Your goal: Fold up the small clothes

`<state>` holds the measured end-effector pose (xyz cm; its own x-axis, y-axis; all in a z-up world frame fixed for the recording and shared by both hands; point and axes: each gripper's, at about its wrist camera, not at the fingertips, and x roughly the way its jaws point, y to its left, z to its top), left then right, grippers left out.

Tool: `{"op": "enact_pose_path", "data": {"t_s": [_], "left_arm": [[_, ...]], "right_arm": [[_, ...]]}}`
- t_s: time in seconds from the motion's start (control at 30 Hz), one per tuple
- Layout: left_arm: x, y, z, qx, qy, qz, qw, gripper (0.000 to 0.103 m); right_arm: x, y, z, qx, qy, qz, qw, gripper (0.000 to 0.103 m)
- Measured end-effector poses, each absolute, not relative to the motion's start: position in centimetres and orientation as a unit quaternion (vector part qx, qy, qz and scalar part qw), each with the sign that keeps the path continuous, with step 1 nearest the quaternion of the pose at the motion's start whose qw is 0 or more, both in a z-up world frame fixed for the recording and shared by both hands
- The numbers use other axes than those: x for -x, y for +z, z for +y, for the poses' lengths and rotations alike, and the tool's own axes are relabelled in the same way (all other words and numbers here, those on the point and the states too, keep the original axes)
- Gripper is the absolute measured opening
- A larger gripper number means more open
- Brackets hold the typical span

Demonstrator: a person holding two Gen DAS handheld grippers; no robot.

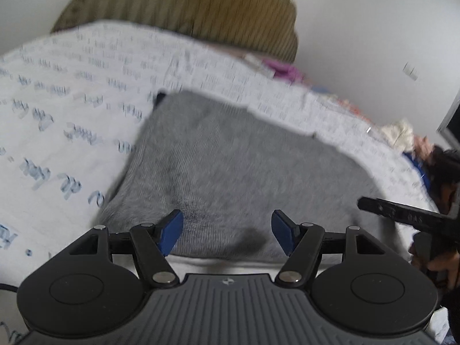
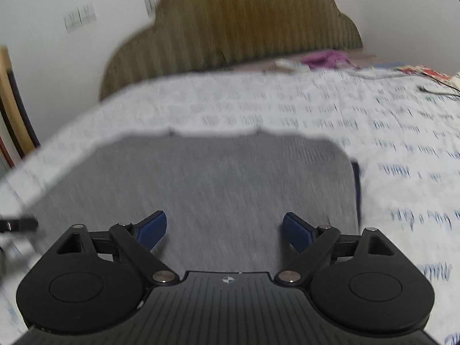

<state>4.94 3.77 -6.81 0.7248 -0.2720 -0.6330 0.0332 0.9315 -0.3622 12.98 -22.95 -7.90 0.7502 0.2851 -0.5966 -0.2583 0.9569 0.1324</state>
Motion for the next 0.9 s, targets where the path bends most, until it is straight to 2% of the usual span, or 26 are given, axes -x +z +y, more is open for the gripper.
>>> {"op": "enact_pose_path", "data": {"t_s": [0.17,0.37,0.5,0.63,0.77,0.9], "left_arm": [[-5.4,-6.8,3.9,0.159,-0.076,0.371,0.912,0.068],[-2.5,-4.0,5.9,0.167,-0.063,0.338,0.924,0.068],[-3.4,-5.9,5.9,0.155,-0.058,0.374,0.912,0.068],[-3.4,-6.8,5.5,0.144,-0.054,0.380,0.912,0.068],[-1.8,-5.2,6.9,0.194,-0.048,0.365,0.909,0.068],[-1.0,-6.0,8.9,0.305,-0.038,0.381,0.872,0.068]], "right_arm": [[-11.8,-9.0,-23.5,-0.011,0.139,0.331,0.933,0.090],[-7.3,-6.3,-25.3,-0.095,0.148,0.306,0.936,0.091],[-5.8,-8.9,-24.9,-0.060,0.138,0.348,0.925,0.090],[-5.1,-9.0,-24.8,-0.052,0.141,0.338,0.929,0.091],[-4.5,-6.8,-25.7,-0.087,0.130,0.332,0.930,0.092],[-3.8,-5.5,-25.4,-0.093,0.146,0.313,0.934,0.092]]}}
